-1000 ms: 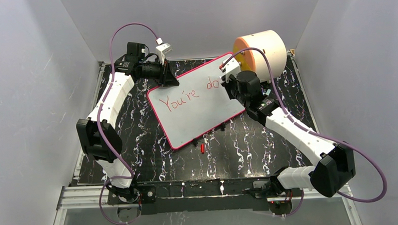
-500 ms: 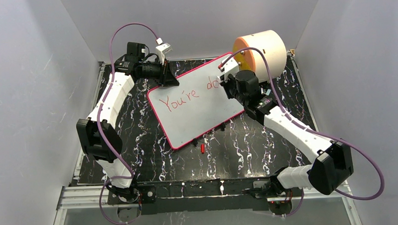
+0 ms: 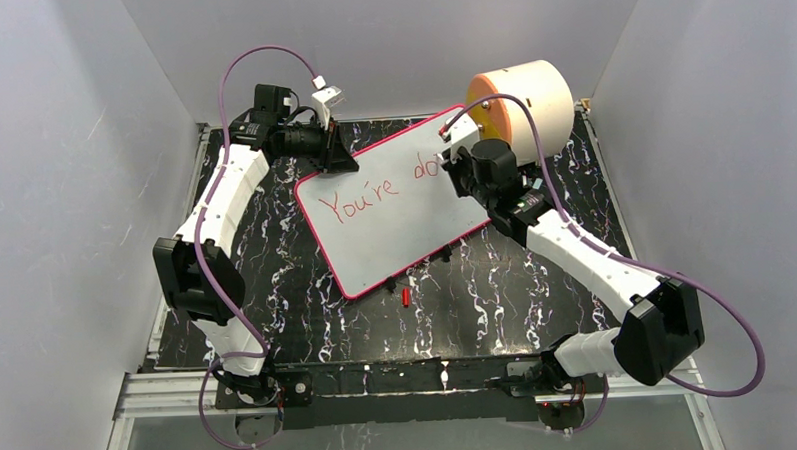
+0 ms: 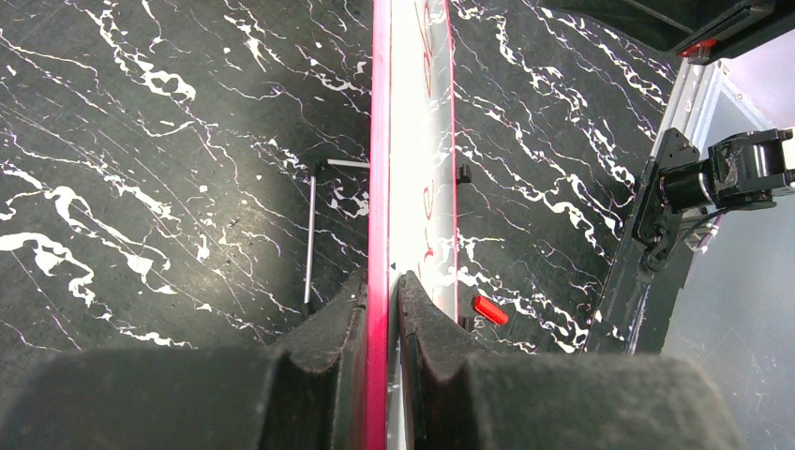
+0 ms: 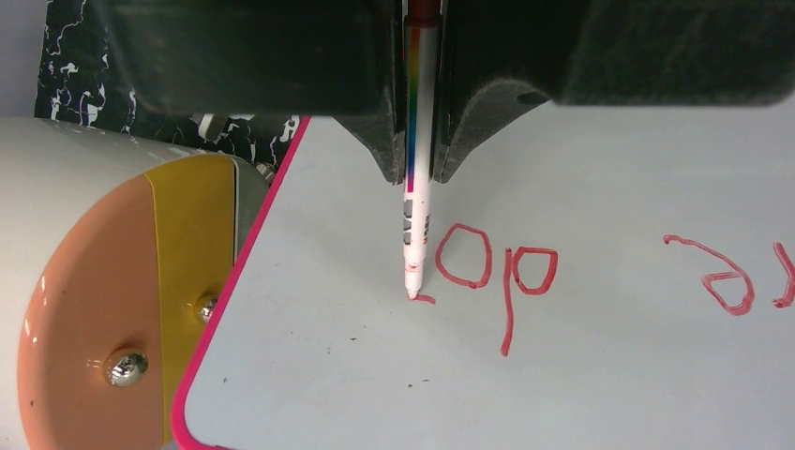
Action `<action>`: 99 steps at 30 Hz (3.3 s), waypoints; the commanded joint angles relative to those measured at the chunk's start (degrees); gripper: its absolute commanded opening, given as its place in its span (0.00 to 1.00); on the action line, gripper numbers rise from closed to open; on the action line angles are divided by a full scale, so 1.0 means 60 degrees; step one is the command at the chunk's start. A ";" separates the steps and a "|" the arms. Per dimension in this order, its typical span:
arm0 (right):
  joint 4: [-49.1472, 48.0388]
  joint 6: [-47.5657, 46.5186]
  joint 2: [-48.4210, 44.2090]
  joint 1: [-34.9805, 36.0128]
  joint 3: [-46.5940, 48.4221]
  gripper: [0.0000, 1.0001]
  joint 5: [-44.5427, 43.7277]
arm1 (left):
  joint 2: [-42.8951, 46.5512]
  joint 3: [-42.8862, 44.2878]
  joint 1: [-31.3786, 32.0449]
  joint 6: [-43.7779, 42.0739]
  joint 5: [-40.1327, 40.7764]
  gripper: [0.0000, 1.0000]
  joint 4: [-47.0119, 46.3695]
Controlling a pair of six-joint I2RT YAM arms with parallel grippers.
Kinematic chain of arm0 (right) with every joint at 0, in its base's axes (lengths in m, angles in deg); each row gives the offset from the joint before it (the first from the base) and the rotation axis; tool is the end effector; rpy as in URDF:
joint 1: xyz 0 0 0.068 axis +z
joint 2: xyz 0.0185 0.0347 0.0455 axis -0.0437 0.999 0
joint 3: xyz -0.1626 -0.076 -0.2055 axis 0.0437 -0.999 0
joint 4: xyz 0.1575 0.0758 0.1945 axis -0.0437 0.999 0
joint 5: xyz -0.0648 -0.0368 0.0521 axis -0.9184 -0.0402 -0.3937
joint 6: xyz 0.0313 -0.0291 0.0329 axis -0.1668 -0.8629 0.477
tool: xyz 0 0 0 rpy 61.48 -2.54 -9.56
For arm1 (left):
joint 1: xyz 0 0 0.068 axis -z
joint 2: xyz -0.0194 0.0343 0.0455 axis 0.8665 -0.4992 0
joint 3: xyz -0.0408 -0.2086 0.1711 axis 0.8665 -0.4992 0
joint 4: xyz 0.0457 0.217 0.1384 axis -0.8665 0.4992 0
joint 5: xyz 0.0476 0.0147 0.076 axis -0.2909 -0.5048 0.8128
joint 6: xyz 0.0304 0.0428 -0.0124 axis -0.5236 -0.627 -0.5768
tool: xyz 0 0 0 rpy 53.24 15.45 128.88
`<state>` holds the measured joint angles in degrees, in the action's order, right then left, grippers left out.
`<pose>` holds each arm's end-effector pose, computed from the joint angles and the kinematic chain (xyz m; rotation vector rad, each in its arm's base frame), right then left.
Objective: Write a sentence on the whiteboard
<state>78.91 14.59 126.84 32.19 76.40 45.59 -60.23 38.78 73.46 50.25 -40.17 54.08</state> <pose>0.2608 0.1706 0.3391 -0.5387 1.7661 0.0990 0.3737 -0.1164 0.3621 0.9407 1.9282 -0.9272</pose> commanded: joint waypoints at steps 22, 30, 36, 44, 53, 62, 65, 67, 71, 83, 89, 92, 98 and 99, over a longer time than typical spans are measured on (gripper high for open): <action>-0.0327 0.0250 -0.0674 -0.0120 -0.0446 0.00 0.0060 | -0.0367 -0.0284 0.0550 -0.0553 0.0586 0.00 0.1302; -0.0614 0.0299 -0.0572 -0.0186 -0.0375 0.00 0.0273 | -0.0358 -0.0298 0.0549 -0.0555 0.0577 0.00 0.1302; -0.0597 0.0307 -0.0443 -0.0216 -0.0324 0.00 0.0346 | -0.0368 -0.0293 0.0549 -0.0554 0.0584 0.00 0.1302; -0.0480 0.0323 -0.0408 -0.0239 -0.0354 0.00 0.0453 | -0.0405 -0.0273 0.0551 -0.0554 0.0522 0.00 0.1302; 0.0066 0.0331 -0.0428 -0.0264 -0.0408 0.00 0.0302 | -0.0397 -0.0276 0.0553 -0.0553 0.0504 0.00 0.1302; 0.0368 0.0351 -0.0536 -0.0271 -0.0515 0.00 0.0413 | -0.0398 -0.0276 0.0549 -0.0558 0.0506 0.00 0.1310; 0.0382 0.0351 -0.0561 -0.0272 -0.0542 0.00 0.0361 | -0.0397 -0.0270 0.0555 -0.0553 0.0505 0.00 0.1316; 0.0383 0.0349 -0.0584 -0.0267 -0.0534 0.00 0.0361 | -0.0393 -0.0274 0.0558 -0.0554 0.0498 0.00 0.1317; 0.0477 0.0360 -0.0596 -0.0273 -0.0508 0.00 0.0368 | -0.0372 -0.0277 0.0555 -0.0561 0.0515 0.00 0.1320; -0.0309 0.0358 -0.0939 -0.0383 -0.0457 0.00 0.0086 | -0.0360 -0.0292 0.0550 -0.0554 0.0527 0.00 0.1308; -0.0453 0.0349 -0.0714 -0.0431 -0.0325 0.00 0.0238 | -0.0376 -0.0278 0.0563 -0.0553 0.0526 0.00 0.1317; -0.0625 0.0349 -0.0579 -0.0447 -0.0261 0.00 0.0317 | -0.0355 -0.0290 0.0573 -0.0568 0.0527 0.00 0.1315; -0.0727 0.0364 -0.0452 -0.0489 -0.0136 0.00 0.0419 | -0.0368 -0.0290 0.0578 -0.0568 0.0527 0.00 0.1317; -0.0749 0.0364 -0.0423 -0.0491 -0.0134 0.00 0.0419 | -0.0369 -0.0288 0.0576 -0.0568 0.0505 0.00 0.1317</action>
<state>78.83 16.12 123.75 29.70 73.04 47.56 -60.23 38.83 73.50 50.22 -40.21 54.17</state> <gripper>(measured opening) 0.202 0.105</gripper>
